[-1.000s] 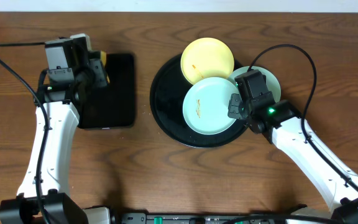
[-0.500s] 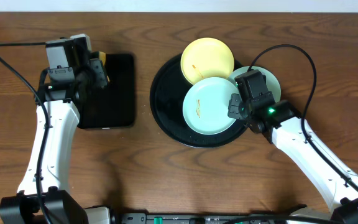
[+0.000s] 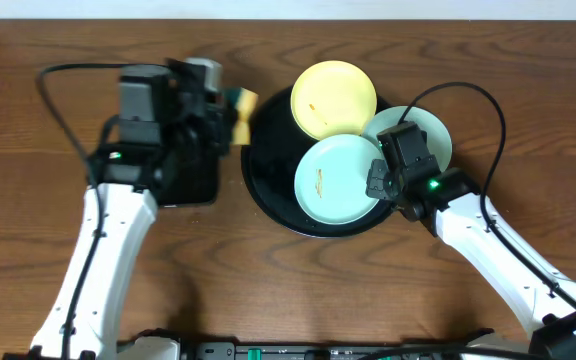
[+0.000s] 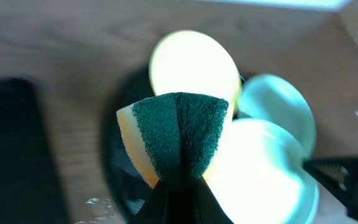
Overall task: Clean dirty plates on tray and stack at the side
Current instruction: 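Lift the sponge with the left gripper and move it over the plates, then scrub the held pale green plate with the sponge in the left gripper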
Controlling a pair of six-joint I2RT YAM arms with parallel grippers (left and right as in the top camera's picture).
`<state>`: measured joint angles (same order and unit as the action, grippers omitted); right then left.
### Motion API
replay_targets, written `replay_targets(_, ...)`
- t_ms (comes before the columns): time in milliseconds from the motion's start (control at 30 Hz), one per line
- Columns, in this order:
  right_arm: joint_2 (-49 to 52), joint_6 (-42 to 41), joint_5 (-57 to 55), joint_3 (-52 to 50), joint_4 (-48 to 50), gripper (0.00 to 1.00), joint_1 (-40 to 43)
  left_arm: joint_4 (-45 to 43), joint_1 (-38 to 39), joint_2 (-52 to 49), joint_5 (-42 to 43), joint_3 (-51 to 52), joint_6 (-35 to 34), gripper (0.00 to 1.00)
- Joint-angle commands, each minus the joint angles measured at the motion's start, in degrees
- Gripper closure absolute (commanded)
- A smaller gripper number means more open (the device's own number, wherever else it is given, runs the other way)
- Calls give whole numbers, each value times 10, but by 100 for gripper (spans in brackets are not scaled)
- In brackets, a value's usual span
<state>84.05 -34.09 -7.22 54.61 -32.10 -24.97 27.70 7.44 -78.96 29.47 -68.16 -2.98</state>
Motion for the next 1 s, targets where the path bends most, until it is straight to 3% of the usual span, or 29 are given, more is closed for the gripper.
replay_targets(0, 0, -21, 2, -17, 12, 99, 2, 8, 50, -35, 0, -4, -1, 93)
replay_targets(67, 0, -24, 2, -39, 42, 99, 2, 14, 74, -56, -33, -4, -1, 93)
replay_targets(533, 0, -49, 2, -91, 118, 99, 2, 59, 240, -161, -34, -4, -14, 93)
replay_targets(967, 0, -49, 2, -91, 120, 99, 2, -7, 276, -248, -69, -4, -19, 93)
